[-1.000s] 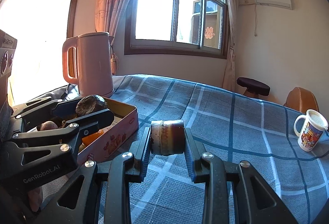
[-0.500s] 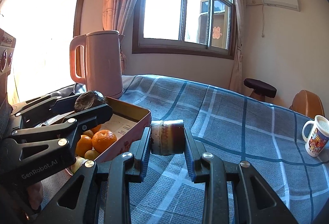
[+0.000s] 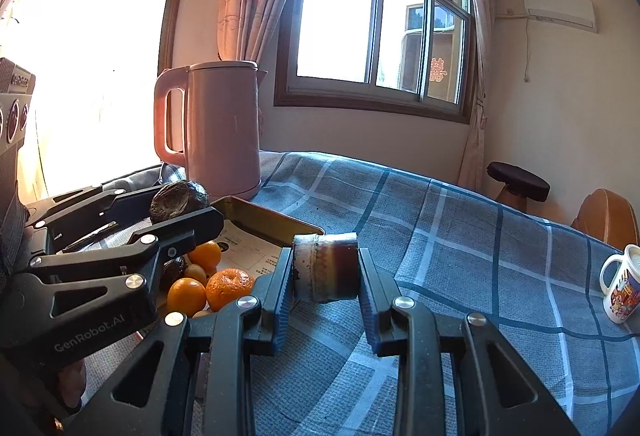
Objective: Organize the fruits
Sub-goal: 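Carry the dark brown fruit in the left tool to the tin while the right tool carries the slice, then lower both fruits into the tin and open the left and right tools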
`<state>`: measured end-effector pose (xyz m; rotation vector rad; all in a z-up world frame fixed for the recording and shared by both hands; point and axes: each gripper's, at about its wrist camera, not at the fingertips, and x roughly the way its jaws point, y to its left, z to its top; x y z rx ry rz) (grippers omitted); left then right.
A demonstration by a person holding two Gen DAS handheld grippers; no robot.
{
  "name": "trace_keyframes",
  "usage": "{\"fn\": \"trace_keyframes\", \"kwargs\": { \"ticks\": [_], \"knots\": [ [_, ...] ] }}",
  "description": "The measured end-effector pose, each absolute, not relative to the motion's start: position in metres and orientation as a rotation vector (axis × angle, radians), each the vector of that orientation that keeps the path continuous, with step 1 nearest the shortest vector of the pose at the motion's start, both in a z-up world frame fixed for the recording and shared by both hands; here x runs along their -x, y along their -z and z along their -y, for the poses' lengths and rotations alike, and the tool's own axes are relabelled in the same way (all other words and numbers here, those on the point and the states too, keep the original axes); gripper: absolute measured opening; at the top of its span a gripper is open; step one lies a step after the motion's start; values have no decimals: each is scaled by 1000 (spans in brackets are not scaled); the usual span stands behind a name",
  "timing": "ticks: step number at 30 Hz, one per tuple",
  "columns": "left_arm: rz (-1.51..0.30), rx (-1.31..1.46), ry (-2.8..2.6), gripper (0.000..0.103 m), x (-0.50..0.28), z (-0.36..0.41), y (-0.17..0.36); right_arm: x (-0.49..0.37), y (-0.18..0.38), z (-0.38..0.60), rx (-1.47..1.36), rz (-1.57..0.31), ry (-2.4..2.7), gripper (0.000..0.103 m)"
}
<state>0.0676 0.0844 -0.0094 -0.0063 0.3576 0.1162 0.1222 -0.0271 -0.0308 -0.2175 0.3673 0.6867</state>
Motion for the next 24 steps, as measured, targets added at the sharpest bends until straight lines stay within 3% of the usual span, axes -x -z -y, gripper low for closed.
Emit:
{"fn": "trace_keyframes", "kwargs": {
  "ticks": [24],
  "knots": [
    [-410, 24, -202, 42, -65, -124, 15, -117, 25, -14, 250, -363, -749, 32]
  ]
}}
